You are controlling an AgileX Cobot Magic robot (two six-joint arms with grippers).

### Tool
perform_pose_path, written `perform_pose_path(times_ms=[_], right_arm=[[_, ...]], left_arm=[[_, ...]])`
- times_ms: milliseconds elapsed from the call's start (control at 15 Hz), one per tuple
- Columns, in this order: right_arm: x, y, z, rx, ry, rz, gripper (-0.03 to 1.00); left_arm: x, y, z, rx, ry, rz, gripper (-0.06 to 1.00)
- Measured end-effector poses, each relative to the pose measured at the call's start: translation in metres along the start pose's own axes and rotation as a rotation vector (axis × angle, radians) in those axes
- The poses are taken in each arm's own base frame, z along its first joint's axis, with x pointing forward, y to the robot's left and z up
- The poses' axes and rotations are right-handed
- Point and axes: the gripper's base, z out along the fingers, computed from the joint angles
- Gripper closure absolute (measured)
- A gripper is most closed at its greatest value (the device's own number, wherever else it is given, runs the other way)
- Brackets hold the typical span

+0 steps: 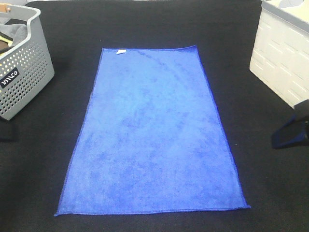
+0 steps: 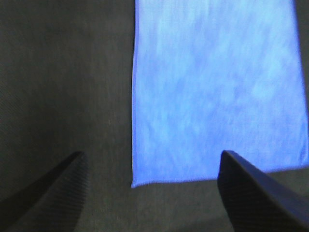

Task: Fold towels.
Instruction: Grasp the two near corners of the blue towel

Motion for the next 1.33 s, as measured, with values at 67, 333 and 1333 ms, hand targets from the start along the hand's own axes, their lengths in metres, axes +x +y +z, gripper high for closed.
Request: perform_pose_path(times_ms=[67, 333, 1333], right_arm=[[-0.004, -0.002, 0.011, -0.004, 0.049, -0.002, 0.22], [-0.006, -0.013, 0.056, -0.032, 0.221, -0.006, 0.22], [0.004, 0.0, 0.156, -0.107, 0.333, 0.05, 0.23]], left_arm=[[0.0, 0.005, 0.017, 0.0, 0.072, -0.01, 0.23], [0.01, 0.011, 0.074, 0.006, 0.258, -0.012, 0.23], [0.016, 0.014, 0.15, -0.005, 0.355, -0.008, 0.24]])
